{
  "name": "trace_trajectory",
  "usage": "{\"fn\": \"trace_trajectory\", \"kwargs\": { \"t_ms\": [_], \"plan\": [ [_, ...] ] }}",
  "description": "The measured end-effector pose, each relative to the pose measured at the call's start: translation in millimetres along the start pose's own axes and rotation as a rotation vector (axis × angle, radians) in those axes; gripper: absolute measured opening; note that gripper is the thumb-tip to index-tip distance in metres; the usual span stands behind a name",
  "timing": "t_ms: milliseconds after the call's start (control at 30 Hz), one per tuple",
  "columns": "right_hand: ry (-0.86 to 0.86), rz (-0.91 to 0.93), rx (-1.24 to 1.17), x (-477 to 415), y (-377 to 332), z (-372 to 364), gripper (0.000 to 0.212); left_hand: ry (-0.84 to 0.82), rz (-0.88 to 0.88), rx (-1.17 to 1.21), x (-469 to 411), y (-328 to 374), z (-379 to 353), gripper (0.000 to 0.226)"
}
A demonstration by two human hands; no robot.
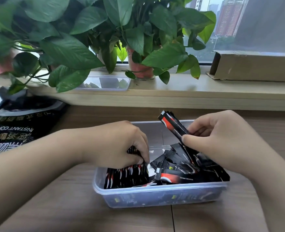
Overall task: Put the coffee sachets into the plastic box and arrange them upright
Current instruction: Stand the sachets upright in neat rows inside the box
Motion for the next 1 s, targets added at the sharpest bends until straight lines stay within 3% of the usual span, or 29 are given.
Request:
{"fn": "trace_trajectory", "kwargs": {
  "t_ms": [167, 300, 400, 567, 867, 1000],
  "plan": [
    [-0.137, 0.007, 0.101, 4, -25, 11, 0.009, 0.05, 0.047, 0.001, 0, 1, 3, 0.019],
    [-0.294, 0.06, 0.387, 3, -42, -17, 0.032, 0.113, 0.032, -0.073, -1, 10, 6, 0.024],
    [-0.359, 0.051, 0.466, -3, -42, -45, 0.027, 0.137, 0.036, -0.123, -1, 14, 9, 0.024],
    [-0.532, -0.059, 0.422, -1, -32, -84, 0.018, 0.142, 0.058, -0.092, -1, 14, 9, 0.024],
    [-0.511, -0.026, 0.282, 6, -26, -96, 0.022, 0.22, 0.174, 0.09, 0, 8, 18, 0.015],
    [-0.613, -0.058, 0.212, 8, -23, -94, 0.021, 0.248, 0.212, 0.121, -1, 4, 21, 0.012]
  ]
}}
Point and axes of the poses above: each hand's wrist, its own x-axis away from the middle knuckle, its own z-axis out of the back of the hand, y = z × x, the point moved 9 cm from there along -x, towards the middle knuckle, and after that the axes turned 11 degrees about y, right-handed, at the moved point
